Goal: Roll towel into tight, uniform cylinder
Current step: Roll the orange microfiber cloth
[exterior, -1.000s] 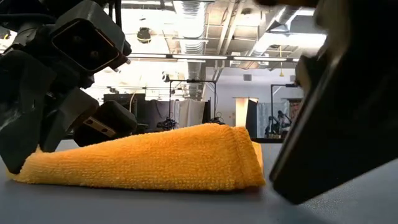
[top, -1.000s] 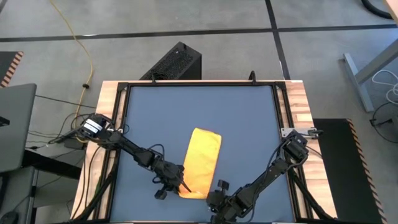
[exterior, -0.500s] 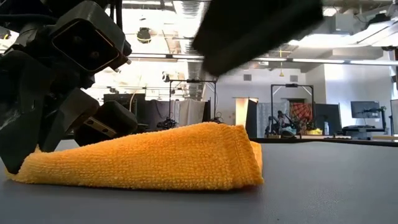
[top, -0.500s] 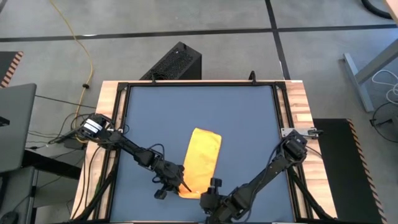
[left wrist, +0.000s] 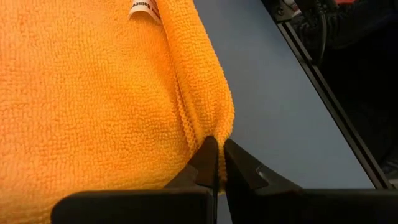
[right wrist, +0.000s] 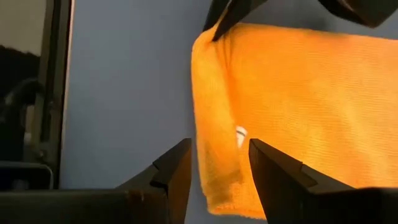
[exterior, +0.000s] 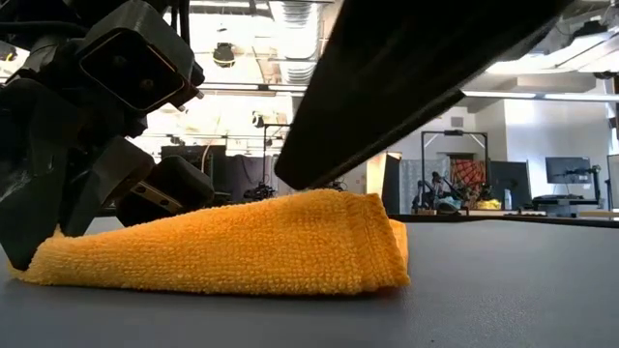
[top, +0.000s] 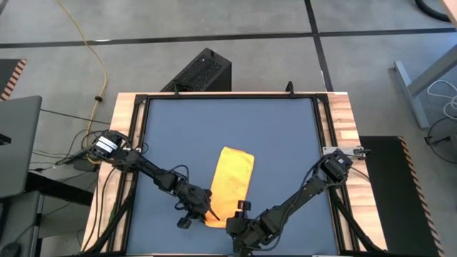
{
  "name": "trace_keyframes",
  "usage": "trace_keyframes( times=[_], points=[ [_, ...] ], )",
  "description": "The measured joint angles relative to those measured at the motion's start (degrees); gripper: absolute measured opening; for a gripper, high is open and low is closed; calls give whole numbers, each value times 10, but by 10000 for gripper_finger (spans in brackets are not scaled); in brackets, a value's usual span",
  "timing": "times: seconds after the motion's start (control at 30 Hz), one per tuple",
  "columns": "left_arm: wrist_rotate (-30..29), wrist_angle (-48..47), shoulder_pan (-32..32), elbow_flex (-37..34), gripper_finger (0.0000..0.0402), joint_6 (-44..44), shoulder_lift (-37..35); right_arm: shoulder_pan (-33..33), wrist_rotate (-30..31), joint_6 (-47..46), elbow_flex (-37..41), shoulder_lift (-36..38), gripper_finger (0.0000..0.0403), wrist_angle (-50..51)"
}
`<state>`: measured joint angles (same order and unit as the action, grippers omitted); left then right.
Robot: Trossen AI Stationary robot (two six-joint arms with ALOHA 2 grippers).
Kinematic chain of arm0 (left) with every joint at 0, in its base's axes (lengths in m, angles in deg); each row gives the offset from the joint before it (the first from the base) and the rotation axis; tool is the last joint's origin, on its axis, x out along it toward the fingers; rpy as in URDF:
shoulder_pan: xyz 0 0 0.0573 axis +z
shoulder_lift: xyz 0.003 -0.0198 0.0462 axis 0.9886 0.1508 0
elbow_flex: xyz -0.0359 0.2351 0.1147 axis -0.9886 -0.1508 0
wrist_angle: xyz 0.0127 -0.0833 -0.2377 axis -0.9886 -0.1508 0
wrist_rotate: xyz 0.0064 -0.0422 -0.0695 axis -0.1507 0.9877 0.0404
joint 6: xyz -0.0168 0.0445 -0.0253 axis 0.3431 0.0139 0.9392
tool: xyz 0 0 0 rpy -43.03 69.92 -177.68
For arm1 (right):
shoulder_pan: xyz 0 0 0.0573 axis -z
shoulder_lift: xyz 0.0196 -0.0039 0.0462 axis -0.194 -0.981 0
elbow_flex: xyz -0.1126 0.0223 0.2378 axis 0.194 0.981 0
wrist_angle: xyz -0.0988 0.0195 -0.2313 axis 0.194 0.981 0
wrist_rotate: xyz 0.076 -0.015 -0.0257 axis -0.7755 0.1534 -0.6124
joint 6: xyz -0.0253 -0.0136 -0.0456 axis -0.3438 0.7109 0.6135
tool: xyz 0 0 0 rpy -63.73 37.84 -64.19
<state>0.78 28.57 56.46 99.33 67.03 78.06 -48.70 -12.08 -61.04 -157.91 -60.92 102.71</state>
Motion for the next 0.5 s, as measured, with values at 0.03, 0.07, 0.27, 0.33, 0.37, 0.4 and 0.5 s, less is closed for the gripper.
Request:
trace_keyframes(
  times=[0.03, 0.07, 0.27, 0.33, 0.37, 0.4, 0.5],
  points=[
    [0, 0, 0, 0, 0, 0, 0, 0, 0, -5, -1, -6, 181, -7],
    [0, 0, 0, 0, 0, 0, 0, -1, 0, -8, -1, -12, 177, -12],
    [3, 3, 0, 0, 0, 0, 0, -4, -17, -27, 1, -34, 115, -27],
    [7, 3, 1, 0, 0, 0, -1, -4, -19, -40, 0, -35, 81, -35],
    [9, 3, 2, 0, 0, 0, -5, -5, -19, -43, 0, -35, 62, -36],
    [10, 2, 2, 0, 0, 0, -8, -6, -19, -44, 0, -35, 44, -41],
    [13, -9, 6, -1, 0, 0, -24, -9, -17, -45, 0, -34, 17, -63]
  ],
)
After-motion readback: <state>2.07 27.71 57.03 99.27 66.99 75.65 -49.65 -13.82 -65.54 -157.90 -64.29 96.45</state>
